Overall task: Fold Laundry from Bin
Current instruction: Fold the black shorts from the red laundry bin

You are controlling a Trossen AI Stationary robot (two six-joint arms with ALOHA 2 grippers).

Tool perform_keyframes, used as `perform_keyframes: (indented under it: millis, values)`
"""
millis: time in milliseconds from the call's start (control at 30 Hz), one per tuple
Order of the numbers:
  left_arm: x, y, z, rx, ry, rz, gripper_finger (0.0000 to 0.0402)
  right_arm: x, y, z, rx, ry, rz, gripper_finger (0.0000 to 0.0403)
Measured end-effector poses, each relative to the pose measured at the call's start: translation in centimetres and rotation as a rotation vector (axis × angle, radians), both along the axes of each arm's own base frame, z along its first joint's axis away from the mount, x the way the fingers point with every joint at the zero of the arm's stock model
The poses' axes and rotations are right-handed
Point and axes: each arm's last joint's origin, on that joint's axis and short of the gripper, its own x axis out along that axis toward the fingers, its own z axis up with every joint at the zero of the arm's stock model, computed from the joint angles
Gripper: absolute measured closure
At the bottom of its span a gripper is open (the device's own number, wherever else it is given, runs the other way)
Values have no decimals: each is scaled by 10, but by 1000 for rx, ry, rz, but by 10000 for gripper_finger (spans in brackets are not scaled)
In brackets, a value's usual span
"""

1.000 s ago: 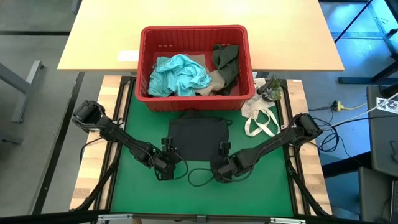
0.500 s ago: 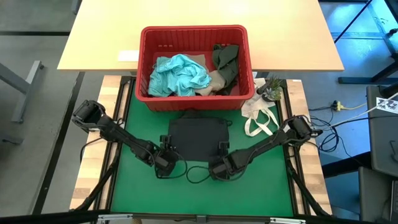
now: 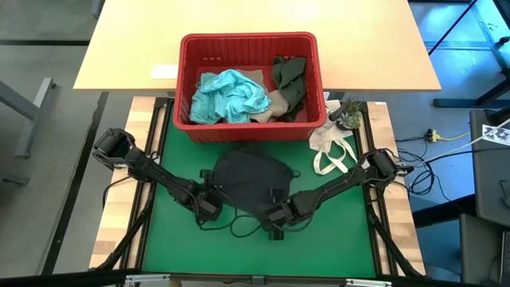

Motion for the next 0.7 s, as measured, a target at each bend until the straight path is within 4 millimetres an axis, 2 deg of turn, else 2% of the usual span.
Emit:
perform_keyframes:
  millis: [133, 400, 600, 700]
  values:
    - [-14, 2, 0, 69, 133, -19, 397, 16, 7, 16, 68, -175, 11, 397]
    - [-34, 7, 6, 241, 288, -57, 384, 38, 6, 31, 197, -414, 21, 388]
    - [-34, 11, 8, 336, 281, -83, 376, 53, 10, 15, 291, -486, 72, 397]
    - [-34, 11, 8, 345, 294, -107, 375, 59, 13, 10, 319, -545, 78, 387]
